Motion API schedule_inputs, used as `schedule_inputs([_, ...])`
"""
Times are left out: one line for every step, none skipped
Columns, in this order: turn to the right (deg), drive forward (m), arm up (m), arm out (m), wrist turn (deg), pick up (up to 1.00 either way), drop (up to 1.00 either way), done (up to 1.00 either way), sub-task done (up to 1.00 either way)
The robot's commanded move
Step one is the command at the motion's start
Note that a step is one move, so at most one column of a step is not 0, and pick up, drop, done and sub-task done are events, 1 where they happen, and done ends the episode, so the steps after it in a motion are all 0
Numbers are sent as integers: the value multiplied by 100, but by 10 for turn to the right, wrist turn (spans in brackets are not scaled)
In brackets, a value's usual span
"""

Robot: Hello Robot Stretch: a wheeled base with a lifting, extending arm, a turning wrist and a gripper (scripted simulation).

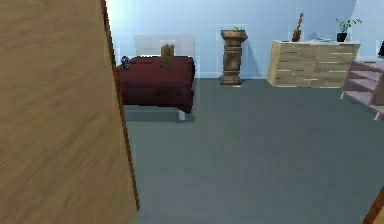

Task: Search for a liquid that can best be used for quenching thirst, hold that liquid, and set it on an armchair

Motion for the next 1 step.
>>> schedule_inputs([0, 100, 0, 0, 0, 0, 0, 0, 0])
